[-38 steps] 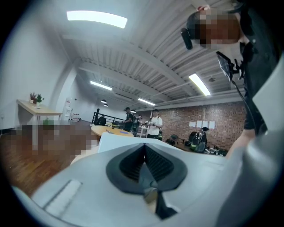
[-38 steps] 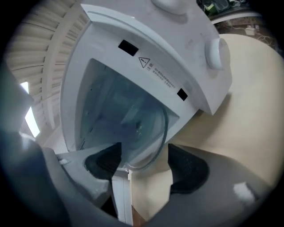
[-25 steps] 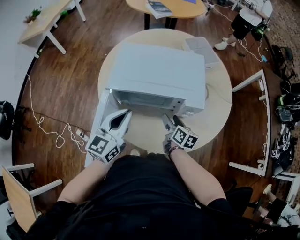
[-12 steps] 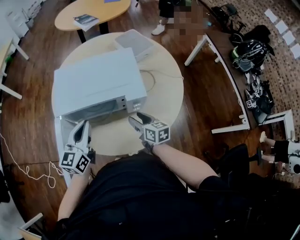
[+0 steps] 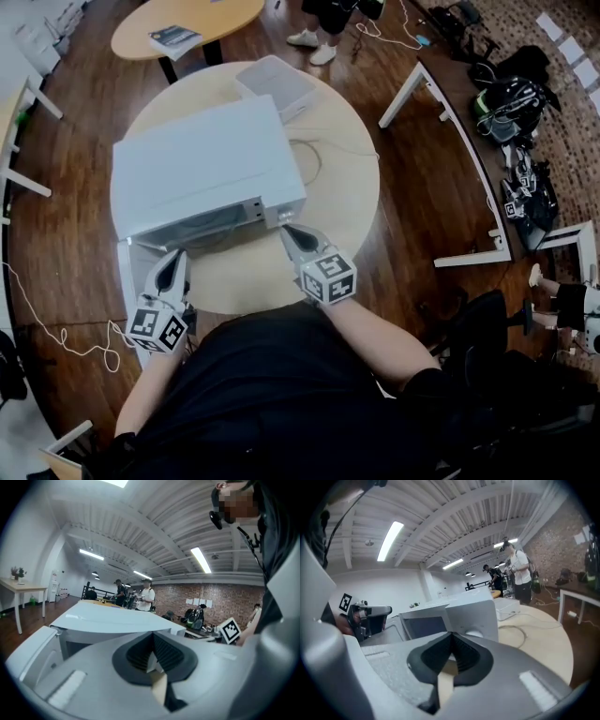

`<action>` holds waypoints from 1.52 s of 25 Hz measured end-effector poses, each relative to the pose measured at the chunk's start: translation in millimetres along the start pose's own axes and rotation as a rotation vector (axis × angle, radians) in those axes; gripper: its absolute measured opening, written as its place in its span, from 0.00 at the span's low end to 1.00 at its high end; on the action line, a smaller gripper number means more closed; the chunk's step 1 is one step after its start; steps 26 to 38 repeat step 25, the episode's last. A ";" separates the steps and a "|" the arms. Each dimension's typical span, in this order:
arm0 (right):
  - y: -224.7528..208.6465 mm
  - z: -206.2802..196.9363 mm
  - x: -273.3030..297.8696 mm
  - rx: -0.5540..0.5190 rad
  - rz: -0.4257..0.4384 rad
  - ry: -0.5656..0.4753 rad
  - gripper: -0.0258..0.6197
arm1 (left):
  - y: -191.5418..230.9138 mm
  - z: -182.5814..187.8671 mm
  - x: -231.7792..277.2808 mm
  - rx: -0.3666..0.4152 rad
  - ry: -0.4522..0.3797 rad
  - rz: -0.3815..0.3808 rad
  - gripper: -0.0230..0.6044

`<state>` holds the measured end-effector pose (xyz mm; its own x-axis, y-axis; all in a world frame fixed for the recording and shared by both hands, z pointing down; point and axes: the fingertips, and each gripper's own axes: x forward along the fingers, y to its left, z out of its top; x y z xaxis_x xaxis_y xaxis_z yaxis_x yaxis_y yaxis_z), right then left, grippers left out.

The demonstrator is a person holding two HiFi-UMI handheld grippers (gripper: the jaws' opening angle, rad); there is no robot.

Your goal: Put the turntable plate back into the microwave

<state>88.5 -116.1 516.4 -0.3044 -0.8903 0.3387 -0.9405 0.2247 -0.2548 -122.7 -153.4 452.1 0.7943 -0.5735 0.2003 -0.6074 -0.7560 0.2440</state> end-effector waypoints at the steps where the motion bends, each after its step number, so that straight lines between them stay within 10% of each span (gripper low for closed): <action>1: -1.1 0.6 -1.4 -0.032 -0.022 -0.003 0.04 | -0.3 -3.1 1.1 0.000 0.007 -0.004 0.05; 38: 43.3 -3.0 25.3 -0.038 -0.107 -0.031 0.04 | 2.6 14.8 -12.1 0.077 0.099 -0.127 0.05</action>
